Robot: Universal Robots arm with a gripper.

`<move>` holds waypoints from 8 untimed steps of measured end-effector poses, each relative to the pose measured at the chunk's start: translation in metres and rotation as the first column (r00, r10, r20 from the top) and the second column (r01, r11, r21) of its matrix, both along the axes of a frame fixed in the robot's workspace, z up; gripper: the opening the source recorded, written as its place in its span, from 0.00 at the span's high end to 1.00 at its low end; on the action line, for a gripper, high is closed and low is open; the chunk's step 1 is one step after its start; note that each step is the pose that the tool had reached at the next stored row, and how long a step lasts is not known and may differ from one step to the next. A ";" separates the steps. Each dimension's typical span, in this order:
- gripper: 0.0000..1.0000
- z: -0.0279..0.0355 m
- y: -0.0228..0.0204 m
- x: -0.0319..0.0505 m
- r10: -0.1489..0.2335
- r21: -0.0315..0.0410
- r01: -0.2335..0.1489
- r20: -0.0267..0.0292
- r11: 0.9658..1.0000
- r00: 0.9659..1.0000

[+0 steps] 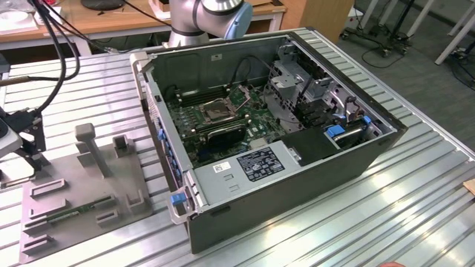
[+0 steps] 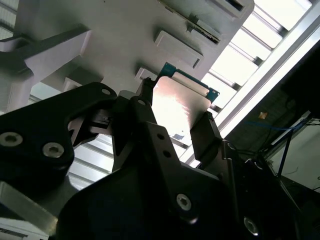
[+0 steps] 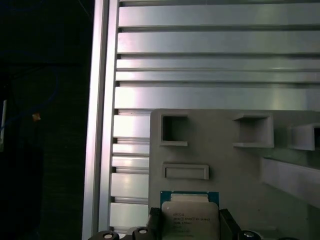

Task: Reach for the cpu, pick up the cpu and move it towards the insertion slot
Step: 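Pick up the cpu and move it towards the insertion slot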

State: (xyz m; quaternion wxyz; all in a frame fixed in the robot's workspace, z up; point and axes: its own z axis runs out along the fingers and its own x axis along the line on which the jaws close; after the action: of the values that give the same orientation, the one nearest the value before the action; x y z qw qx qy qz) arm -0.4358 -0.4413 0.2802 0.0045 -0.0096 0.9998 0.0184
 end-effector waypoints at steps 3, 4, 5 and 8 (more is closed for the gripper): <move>0.46 0.0074 0.0000 0.0000 0.000 0.000 0.000 0.000 1.000 1.000; 0.46 0.0100 0.0000 0.0000 0.000 0.000 0.000 0.000 1.000 1.000; 0.46 0.0128 0.0000 0.0000 0.000 0.000 0.000 0.000 1.000 1.000; 0.46 0.0197 0.0000 0.0000 0.000 0.000 0.000 0.000 1.000 1.000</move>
State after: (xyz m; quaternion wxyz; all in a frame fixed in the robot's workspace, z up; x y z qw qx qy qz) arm -0.4358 -0.4413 0.2999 0.0045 -0.0097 0.9998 0.0184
